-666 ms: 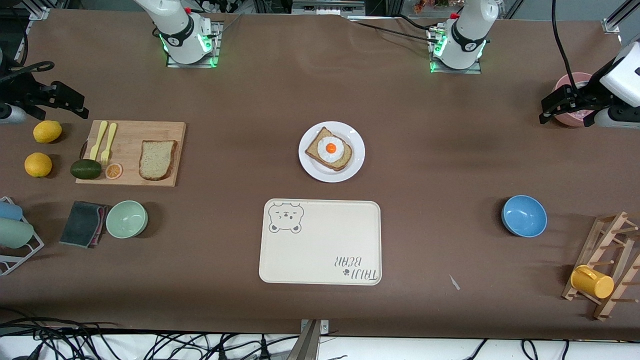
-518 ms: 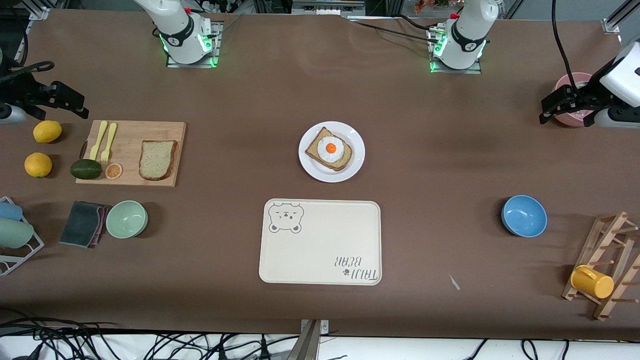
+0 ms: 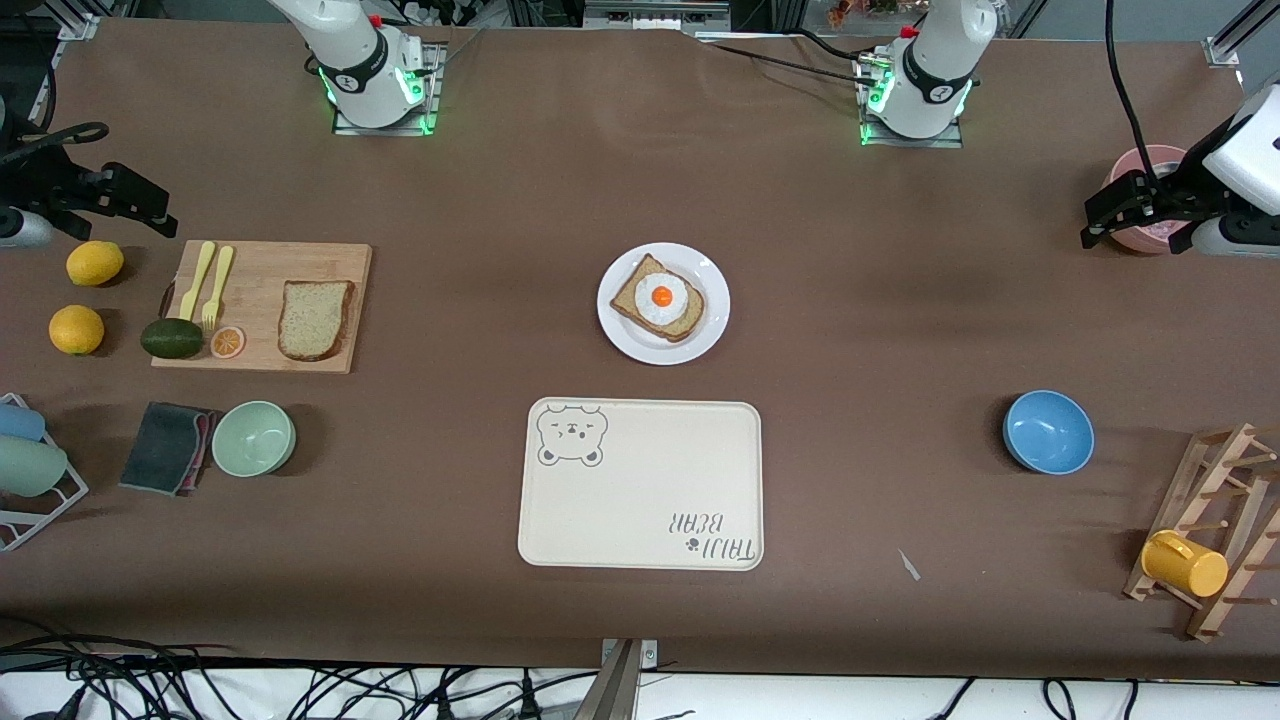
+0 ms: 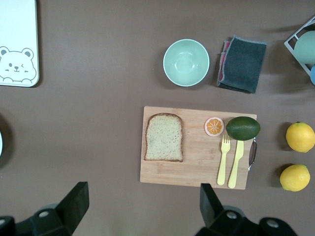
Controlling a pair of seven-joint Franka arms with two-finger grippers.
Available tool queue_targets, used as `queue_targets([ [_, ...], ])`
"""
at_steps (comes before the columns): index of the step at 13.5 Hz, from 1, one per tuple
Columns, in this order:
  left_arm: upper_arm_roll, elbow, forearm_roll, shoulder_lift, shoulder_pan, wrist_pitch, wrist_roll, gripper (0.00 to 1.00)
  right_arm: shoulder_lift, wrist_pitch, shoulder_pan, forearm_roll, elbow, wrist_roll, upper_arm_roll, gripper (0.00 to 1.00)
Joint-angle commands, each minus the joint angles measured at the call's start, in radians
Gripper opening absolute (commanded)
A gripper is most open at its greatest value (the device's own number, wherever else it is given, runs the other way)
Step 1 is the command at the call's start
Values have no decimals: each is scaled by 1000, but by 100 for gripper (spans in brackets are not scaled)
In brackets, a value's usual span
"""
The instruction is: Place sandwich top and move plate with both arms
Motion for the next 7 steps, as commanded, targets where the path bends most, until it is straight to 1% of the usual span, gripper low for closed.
queue_targets([
  [1,2,21,23,8,-1,-15,20,100,-19,7,7,-17,-18,15,0,100],
  [7,1,28,21,17,4,-18,22,100,-19,6,7,-15,-18,13,-1,100],
])
